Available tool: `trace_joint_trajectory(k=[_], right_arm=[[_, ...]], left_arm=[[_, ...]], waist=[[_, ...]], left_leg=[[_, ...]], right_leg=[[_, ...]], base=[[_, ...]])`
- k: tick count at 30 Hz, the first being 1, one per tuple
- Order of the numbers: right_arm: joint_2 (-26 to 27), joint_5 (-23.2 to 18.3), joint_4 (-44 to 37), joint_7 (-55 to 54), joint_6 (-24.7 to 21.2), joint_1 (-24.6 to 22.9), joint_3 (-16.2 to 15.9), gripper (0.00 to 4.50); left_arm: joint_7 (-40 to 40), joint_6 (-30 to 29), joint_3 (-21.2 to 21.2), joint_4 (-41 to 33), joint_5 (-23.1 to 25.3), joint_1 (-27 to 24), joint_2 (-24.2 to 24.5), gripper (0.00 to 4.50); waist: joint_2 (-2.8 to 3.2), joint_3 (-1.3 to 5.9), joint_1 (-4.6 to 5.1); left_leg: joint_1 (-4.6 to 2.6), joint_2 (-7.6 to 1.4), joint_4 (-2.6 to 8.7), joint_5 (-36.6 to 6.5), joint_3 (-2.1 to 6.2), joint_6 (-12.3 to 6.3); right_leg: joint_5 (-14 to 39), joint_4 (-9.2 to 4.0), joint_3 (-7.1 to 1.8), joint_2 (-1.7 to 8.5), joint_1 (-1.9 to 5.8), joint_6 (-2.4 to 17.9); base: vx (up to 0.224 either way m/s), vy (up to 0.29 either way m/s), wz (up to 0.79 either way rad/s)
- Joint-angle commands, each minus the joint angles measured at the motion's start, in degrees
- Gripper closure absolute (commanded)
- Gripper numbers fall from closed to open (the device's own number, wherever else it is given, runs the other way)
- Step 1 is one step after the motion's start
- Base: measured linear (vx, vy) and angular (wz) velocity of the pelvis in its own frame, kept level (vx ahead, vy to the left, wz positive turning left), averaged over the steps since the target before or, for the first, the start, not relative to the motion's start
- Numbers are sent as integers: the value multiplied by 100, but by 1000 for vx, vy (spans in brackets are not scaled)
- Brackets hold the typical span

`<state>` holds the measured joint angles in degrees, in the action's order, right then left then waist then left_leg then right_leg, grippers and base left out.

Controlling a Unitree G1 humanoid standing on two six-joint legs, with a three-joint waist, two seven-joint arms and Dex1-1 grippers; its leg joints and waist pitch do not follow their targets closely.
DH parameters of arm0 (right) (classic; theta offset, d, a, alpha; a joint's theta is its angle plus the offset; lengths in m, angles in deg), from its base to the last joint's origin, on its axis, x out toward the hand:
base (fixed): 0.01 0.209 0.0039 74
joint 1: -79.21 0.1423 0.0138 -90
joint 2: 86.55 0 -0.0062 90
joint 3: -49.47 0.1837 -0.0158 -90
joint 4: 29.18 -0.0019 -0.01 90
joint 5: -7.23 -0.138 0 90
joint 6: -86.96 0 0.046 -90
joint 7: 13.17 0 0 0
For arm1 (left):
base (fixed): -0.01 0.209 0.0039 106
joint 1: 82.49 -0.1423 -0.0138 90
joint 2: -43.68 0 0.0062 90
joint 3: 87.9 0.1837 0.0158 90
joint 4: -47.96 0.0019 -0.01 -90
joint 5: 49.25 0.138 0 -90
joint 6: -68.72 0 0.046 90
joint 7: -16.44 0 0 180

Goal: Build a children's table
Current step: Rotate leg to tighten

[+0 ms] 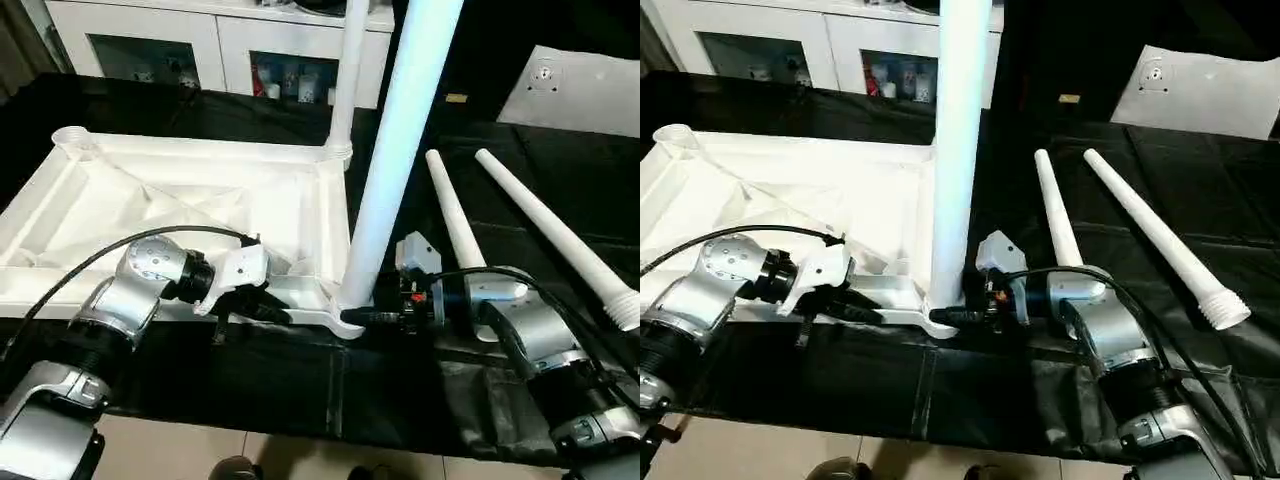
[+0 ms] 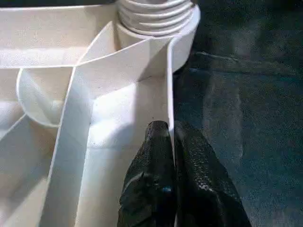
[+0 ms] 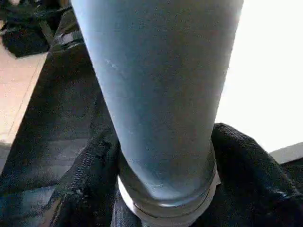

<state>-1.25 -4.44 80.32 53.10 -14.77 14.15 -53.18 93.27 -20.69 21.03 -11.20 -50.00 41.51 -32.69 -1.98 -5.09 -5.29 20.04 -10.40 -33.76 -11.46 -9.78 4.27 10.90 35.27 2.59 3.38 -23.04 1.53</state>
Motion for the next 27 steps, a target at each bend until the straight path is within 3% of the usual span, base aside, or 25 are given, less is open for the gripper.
trace_joint_trajectory(k=[1, 3, 4, 7, 8, 13, 14, 16, 17, 22, 27], right_arm=[[375, -51, -228, -530, -350, -284, -178, 187], [731, 103, -254, -1204, -471, -392, -155, 187], [843, 141, -251, -1400, -523, -416, -146, 187], [1467, 268, -151, -2283, -684, -456, -94, 187], [1938, 291, -13, -2912, -856, -387, 22, 187], [2614, 680, 282, -3996, -1021, -135, 8, 188], [2675, 746, 323, -4134, -1011, -92, 1, 188], [2785, 689, 330, -4251, -894, -64, 72, 188], [2832, 656, 286, -4298, -882, -87, 161, 153], [2656, 520, 3, -4179, -826, -251, 478, 96], [2106, 310, -382, -3678, -685, -419, 684, 33]], left_arm=[[-1288, -833, -264, -200, 129, -49, -374, 450], [-1801, -1382, -444, -519, 54, -148, -641, 450], [-1950, -1532, -487, -613, 47, -182, -719, 450], [-2755, -2210, -672, -1003, 72, -307, -1252, 450], [-3194, -2481, -708, -1204, 124, -362, -1637, 450], [-4097, -2935, -736, -1421, 328, -371, -2410, 450], [-4201, -2971, -739, -1419, 354, -360, -2493, 450], [-4298, -3034, -657, -1420, 434, -318, -2559, 450], [-4307, -3081, -638, -1456, 499, -312, -2572, 450], [-3942, -2920, -529, -1480, 654, -342, -2192, 450], [-3241, -2502, -474, -1407, 610, -428, -1629, 450]], waist=[[64, 325, 68], [72, 305, 84], [55, 274, 129], [38, 253, 248], [34, 247, 293], [-2, 237, 393], [16, 235, 391], [23, 270, 387], [33, 278, 383], [89, 318, 381], [89, 351, 420]], left_leg=[[-55, -300, 422, -1014, 40, -137], [-62, -301, 451, -1177, 53, -37], [-37, -265, 479, -1438, 88, 45], [-48, -268, 490, -1607, 109, 58], [-47, -261, 487, -1629, 112, 65], [-40, -186, 453, -1699, 123, -97], [-42, -185, 452, -1706, 129, -105], [-36, -179, 459, -1646, 122, -150], [-30, -185, 464, -1617, 117, -172], [32, -220, 526, -1309, 110, -256], [53, -223, 506, -1203, 90, -363]], right_leg=[[1211, -418, -297, 472, 259, 1379], [1592, -456, -293, 474, 252, 1284], [2392, -533, -269, 488, 256, 1027], [2738, -594, -283, 476, 194, 853], [2885, -607, -287, 479, 181, 803], [3616, -722, -271, 468, 124, 432], [3673, -732, -271, 478, 111, 401], [3516, -743, -276, 457, 112, 285], [3377, -730, -282, 451, 115, 294], [2193, -640, -281, 424, 192, 585], [1655, -593, -286, 423, 233, 821]], base=[[0, 0, 0], [0, 0, 0], [0, 0, 0], [0, 0, 0], [0, 0, 0], [0, 0, 0], [0, 0, 0], [0, 0, 0], [0, 0, 0], [0, 0, 0], [0, 0, 0]])
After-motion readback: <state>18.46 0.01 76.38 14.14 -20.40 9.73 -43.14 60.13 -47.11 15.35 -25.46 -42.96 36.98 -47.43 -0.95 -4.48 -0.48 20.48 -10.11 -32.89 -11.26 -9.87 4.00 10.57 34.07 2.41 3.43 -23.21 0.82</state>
